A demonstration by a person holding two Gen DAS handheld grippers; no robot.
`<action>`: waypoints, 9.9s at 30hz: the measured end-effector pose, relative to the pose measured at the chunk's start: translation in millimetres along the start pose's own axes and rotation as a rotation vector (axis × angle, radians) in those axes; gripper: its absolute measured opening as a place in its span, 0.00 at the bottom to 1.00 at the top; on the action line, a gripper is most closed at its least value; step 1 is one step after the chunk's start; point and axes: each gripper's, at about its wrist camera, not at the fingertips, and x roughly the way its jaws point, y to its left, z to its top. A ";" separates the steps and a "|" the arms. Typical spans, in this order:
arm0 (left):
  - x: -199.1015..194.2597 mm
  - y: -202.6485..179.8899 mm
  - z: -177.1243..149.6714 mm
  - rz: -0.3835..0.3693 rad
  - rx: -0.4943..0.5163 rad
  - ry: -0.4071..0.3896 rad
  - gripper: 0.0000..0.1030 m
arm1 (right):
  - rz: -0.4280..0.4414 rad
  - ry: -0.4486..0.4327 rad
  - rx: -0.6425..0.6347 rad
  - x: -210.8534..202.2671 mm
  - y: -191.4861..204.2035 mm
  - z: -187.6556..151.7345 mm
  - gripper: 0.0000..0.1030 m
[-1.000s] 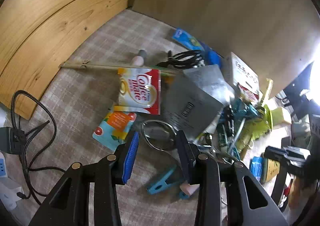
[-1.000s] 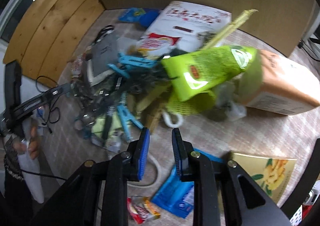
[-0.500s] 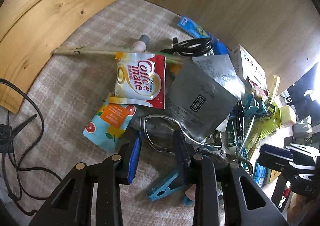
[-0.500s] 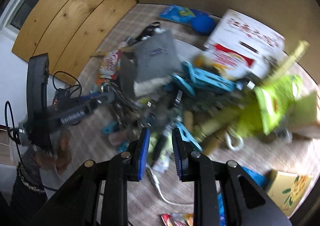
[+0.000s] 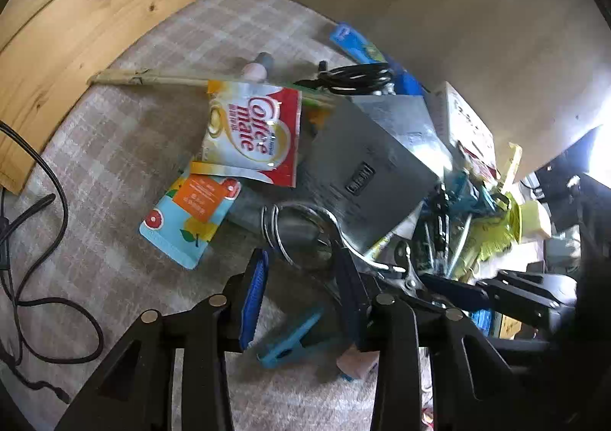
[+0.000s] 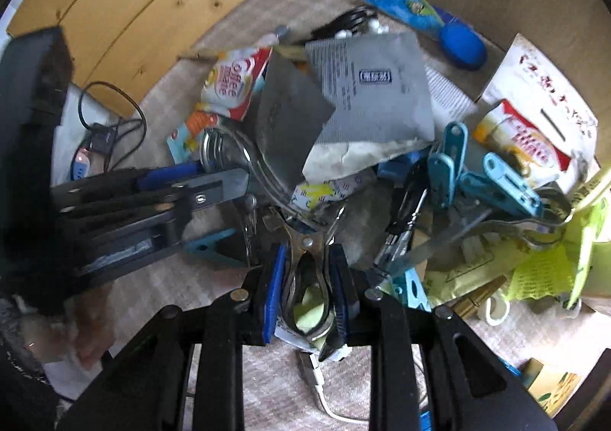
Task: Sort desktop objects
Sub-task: 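Grasp the metal scissors with the left tool while the right tool grasps a metal clip, then carry the scissors and metal clip to the tray and release them, then move both tools to the gold ginger-printed box on the table, then grasp the gold box with the right tool while the left tool pushes it, then carry the gold box to the tray and open the right tool, then move both tools back toward the pile, then reach both open tools into the pile toward the coffee-mate packets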
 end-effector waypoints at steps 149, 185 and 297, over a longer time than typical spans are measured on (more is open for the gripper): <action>92.2 -303.1 -123.4 -0.115 0.379 0.174 0.51 | -0.104 -0.188 0.584 -96.8 -272.3 -224.4 0.42; 60.2 -550.8 -184.0 -0.295 0.784 0.106 0.51 | -0.345 -0.460 0.847 -274.5 -363.7 -384.1 0.42; -41.0 -107.9 22.8 -0.055 0.109 -0.122 0.54 | 0.002 -0.286 0.345 -122.2 -203.1 -14.9 0.44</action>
